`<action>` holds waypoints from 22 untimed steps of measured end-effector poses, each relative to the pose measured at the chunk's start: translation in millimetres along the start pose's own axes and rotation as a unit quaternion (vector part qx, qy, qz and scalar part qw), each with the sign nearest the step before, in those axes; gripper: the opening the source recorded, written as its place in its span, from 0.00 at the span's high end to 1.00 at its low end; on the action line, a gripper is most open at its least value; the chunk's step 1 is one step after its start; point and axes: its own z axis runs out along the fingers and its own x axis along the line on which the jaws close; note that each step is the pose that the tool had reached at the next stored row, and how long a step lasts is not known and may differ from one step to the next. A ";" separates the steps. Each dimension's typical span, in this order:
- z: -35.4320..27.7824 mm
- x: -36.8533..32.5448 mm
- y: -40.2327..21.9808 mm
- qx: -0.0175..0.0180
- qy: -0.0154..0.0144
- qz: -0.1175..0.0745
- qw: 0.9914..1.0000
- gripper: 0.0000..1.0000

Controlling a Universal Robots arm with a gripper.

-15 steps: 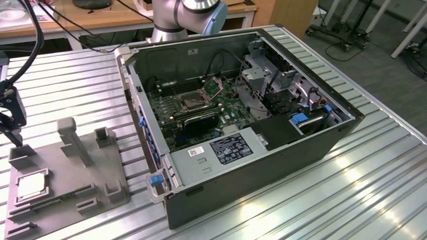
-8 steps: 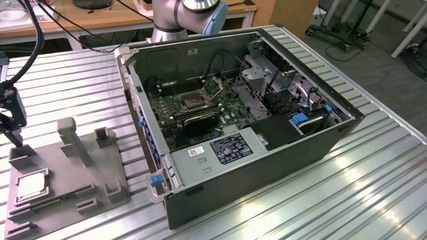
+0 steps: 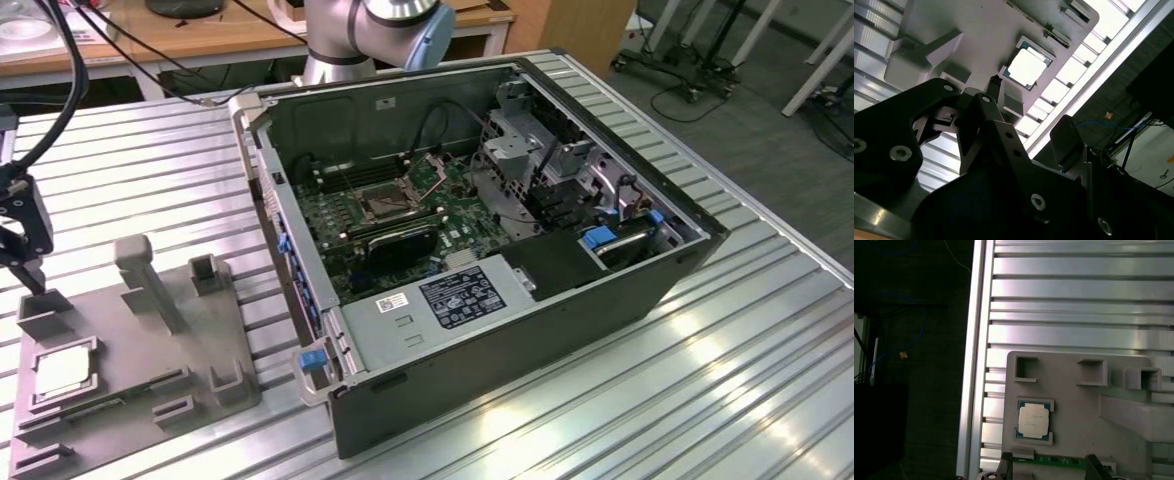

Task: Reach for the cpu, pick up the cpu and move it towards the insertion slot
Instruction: 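Reach for the cpu, then pick up the cpu and move it towards the insertion slot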

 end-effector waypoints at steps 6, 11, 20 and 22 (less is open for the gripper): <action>9.4 0.3 -2.4 0.000 0.000 0.000 1.000 0.26; 18.3 0.4 -2.8 0.000 0.000 0.000 1.000 0.26; 34.6 0.6 -4.2 -0.001 0.000 0.000 1.000 0.26; 38.2 0.6 -4.6 -0.001 0.000 0.000 1.000 0.26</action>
